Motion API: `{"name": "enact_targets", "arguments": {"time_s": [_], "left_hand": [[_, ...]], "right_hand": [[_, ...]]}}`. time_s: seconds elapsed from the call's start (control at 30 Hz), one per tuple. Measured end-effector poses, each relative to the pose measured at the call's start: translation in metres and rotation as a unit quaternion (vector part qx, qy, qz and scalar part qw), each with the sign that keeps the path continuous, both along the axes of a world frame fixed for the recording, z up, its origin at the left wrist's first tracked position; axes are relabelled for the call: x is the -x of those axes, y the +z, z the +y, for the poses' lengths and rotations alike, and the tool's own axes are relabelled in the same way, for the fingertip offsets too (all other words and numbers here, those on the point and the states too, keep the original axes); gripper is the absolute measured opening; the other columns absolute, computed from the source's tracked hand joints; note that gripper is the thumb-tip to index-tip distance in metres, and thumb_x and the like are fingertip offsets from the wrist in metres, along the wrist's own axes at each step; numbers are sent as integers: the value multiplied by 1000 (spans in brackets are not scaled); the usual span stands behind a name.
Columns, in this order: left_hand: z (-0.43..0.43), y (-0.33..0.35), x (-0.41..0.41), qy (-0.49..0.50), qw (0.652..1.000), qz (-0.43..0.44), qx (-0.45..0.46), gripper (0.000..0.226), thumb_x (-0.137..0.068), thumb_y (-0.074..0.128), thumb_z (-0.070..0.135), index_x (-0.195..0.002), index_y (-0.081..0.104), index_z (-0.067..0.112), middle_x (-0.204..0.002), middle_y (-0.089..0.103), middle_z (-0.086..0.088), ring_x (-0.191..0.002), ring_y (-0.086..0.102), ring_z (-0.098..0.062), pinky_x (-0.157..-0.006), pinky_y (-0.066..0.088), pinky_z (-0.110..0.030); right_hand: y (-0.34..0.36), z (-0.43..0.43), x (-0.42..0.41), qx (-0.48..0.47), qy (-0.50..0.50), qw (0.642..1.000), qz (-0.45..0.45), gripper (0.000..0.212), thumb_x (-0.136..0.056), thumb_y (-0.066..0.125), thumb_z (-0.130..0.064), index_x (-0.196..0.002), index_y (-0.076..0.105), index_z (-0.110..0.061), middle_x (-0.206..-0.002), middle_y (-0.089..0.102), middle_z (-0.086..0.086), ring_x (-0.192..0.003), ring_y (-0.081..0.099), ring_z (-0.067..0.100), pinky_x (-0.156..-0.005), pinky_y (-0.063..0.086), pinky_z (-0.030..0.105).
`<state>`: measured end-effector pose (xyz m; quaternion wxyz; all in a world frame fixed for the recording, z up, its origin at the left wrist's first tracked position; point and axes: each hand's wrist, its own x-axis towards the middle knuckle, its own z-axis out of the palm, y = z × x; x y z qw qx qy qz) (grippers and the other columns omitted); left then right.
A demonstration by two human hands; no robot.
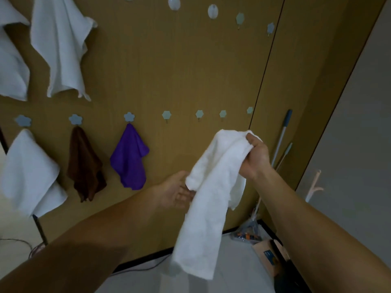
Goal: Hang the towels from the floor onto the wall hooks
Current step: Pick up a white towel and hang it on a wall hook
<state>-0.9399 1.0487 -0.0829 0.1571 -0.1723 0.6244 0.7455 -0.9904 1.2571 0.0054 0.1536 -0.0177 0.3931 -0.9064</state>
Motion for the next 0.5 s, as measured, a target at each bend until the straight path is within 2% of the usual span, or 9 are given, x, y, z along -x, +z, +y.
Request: {"name": "enact_targets", "arguments": {"time_s": [0.03, 0.1, 0.17, 0.2, 0.27, 0.33, 0.4, 0.5], "left_hand": [[-2, 1, 3, 7, 1000, 12, 14, 29, -92, 48, 35, -90, 60, 9, -83, 66, -7, -65, 63, -16, -62, 48, -24], [-14, 4, 9, 35, 996, 39, 65, 20, -91, 49, 32, -87, 59, 15, -81, 59, -3, -63, 50, -14, -57, 37, -26], [-31, 17, 13, 95, 989, 80, 75, 17, -90, 51, 30, -86, 60, 16, -79, 58, -3, -61, 45, -15, -55, 30, -27], [-42, 26, 16, 125, 986, 98, 59, 17, -89, 54, 30, -90, 62, 14, -83, 61, -5, -66, 49, -18, -59, 34, -28], [-61, 44, 17, 157, 979, 124, 42, 21, -86, 59, 27, -98, 63, 10, -89, 64, -7, -76, 57, -23, -70, 44, -31], [-75, 62, 20, 183, 972, 137, 51, 20, -85, 61, 26, -96, 63, 9, -86, 62, -7, -76, 58, -23, -72, 48, -34], [-82, 72, 22, 217, 960, 145, 98, 16, -86, 60, 25, -90, 62, 9, -85, 62, -7, -76, 58, -23, -74, 50, -37], [-87, 79, 22, 241, 948, 151, 142, 12, -88, 60, 23, -83, 60, 12, -85, 62, -7, -74, 59, -22, -70, 51, -35]], "right_hand": [[1, 4, -1, -9, -5, 1000, 1, 42, -95, 50, -36, -121, 58, -4, -114, 69, 17, -107, 65, 34, -86, 51, 46], [2, 13, 1, -45, -21, 999, 3, 35, -95, 51, -33, -115, 59, -5, -113, 69, 18, -104, 66, 34, -85, 52, 47], [-2, 26, 5, -133, -46, 990, 8, 28, -97, 50, -28, -113, 57, -6, -113, 67, 18, -103, 65, 34, -89, 51, 49], [-6, 34, 6, -194, -56, 979, 9, 25, -99, 49, -27, -113, 55, -7, -112, 66, 18, -101, 65, 33, -91, 51, 50], [-17, 50, 5, -335, -41, 941, 4, 25, -99, 50, -27, -114, 55, -9, -108, 65, 16, -94, 65, 31, -86, 53, 47], [-29, 61, 1, -463, -24, 886, 0, 30, -95, 58, -29, -115, 56, -7, -104, 66, 16, -83, 64, 29, -73, 55, 42], [-35, 67, 0, -499, -62, 864, -12, 37, -90, 66, -30, -114, 55, -4, -99, 65, 17, -76, 63, 29, -62, 54, 39], [-32, 72, 1, -455, -120, 882, -20, 37, -84, 72, -32, -103, 60, -3, -99, 67, 14, -77, 65, 27, -55, 52, 36]]}}
